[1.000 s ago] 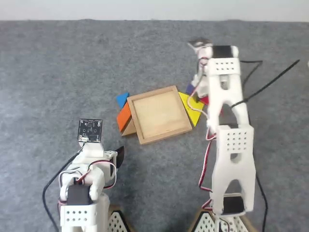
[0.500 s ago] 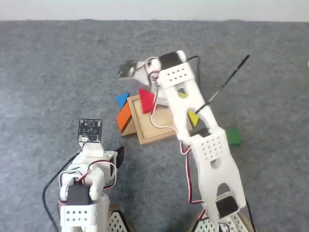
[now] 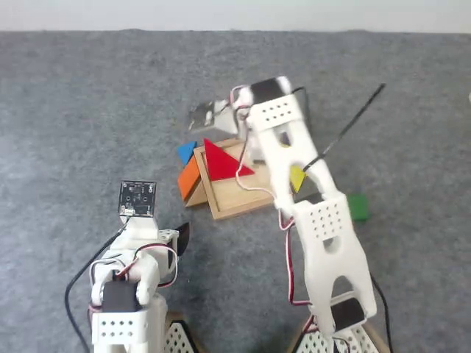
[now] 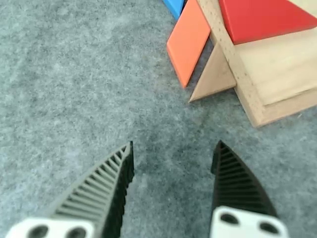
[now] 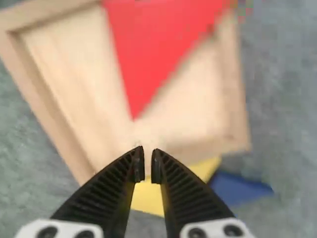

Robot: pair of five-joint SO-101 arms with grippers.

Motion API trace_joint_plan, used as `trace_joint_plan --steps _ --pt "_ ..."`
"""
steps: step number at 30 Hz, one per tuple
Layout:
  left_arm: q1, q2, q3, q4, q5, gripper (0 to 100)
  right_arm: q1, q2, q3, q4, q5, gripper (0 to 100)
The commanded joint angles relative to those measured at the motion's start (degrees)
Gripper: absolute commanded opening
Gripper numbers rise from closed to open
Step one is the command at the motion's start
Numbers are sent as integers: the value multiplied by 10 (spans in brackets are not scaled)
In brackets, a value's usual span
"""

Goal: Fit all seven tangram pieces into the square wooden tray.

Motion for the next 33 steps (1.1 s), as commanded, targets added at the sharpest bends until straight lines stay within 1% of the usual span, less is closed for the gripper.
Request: trace_joint_plan --steps 1,4,6,8,11,16,28,33 --pt "0 -6 -4 4 -4 245 22 -7 -43 -43 -61 69" --pt "0 -6 -4 4 -4 245 22 -7 -41 -53 -113 97" --pt "0 -6 -4 4 -4 245 13 -7 -41 -10 -137 95" --pt "0 -6 -4 4 -4 245 0 -7 -40 36 -153 76" --pt "0 -6 -4 4 -4 245 -7 -7 -25 29 -185 32" --pt "0 -6 -4 4 -4 245 -34 -12 10 30 -186 34" --pt "0 -6 -4 4 -4 245 -50 -12 77 30 -197 34" --pt "0 -6 -4 4 -4 245 -49 -7 99 2 -201 34"
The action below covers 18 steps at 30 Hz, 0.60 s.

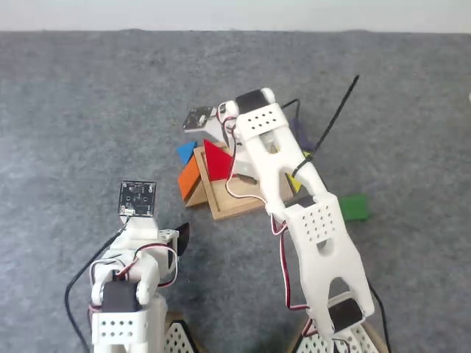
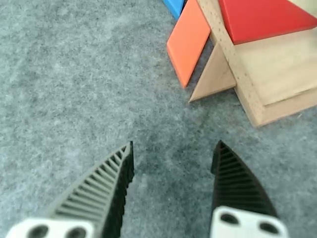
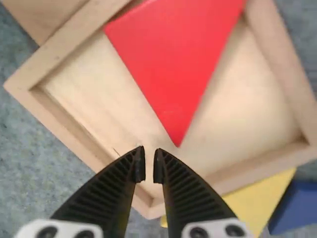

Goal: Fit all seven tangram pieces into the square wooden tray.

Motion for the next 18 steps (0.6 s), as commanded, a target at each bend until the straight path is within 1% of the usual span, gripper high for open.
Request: trace_joint_plan --steps 1,5,13,18 --pt "0 -6 -4 4 -4 245 11 -12 2 -15 -8 34" --pt "0 -6 -4 4 -4 245 39 -11 4 -74 -39 34" --pt "0 -6 -4 4 -4 245 69 16 1 -146 -47 35" --pt "0 -6 -4 4 -4 245 113 19 -43 -182 -118 35"
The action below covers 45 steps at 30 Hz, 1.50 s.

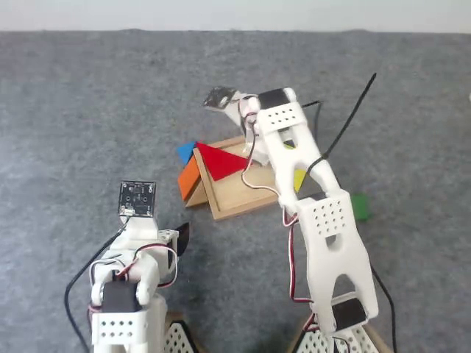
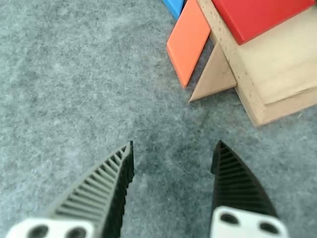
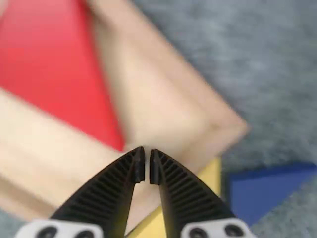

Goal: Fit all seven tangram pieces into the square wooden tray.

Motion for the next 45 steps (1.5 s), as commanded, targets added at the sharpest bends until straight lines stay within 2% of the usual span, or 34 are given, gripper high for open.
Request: trace_joint_plan --steps 1,4,8,13,16,18,25,31,36,42,45 --pt "0 -6 -4 4 -4 245 39 -3 -61 -25 -44 35" --pt "0 -6 -4 4 -4 245 44 -3 -97 -19 -73 35" --pt "0 -6 -4 4 -4 245 33 -11 -139 40 -116 35" --pt "0 -6 -4 4 -4 245 -16 -5 -178 145 -116 34" --pt "0 -6 -4 4 -4 245 -50 8 -178 167 -107 34" --pt "0 -6 -4 4 -4 245 -61 33 -178 169 -86 34" --pt "0 -6 -4 4 -4 245 -49 123 -195 158 -81 34" --pt "0 -6 -4 4 -4 245 -15 129 -307 146 -82 34" --pt "0 -6 -4 4 -4 245 2 130 -342 131 -81 35" --pt "0 -6 -4 4 -4 245 20 130 -344 78 -139 35" --pt "0 -6 -4 4 -4 245 11 119 -359 117 -156 35"
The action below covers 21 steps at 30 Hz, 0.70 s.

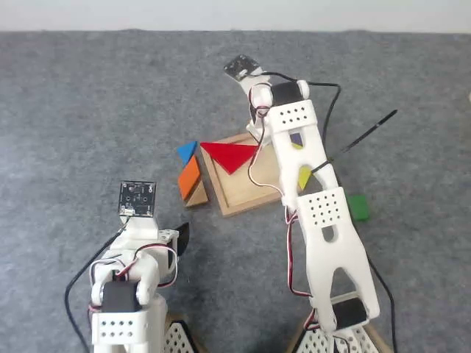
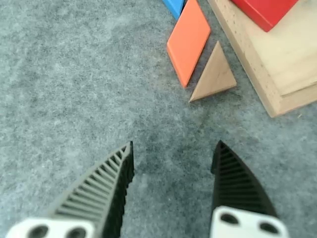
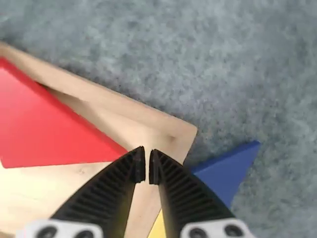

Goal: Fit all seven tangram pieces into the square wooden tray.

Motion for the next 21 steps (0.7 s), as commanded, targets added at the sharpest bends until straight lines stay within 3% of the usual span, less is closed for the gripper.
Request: trace_joint_plan --steps 1,5,11,18,21 --pt "0 -6 -4 4 -4 245 -14 -27 -67 44 -17 35" --pt "0 -6 -4 4 -4 245 -57 -32 -141 91 -18 35" --pt "-1 -6 -4 4 -4 245 -96 -67 -56 96 -9 35" --pt "-1 -6 -4 4 -4 245 -108 -416 464 73 -33 35" --pt "0 -6 -4 4 -4 245 -101 -574 657 -32 -18 35"
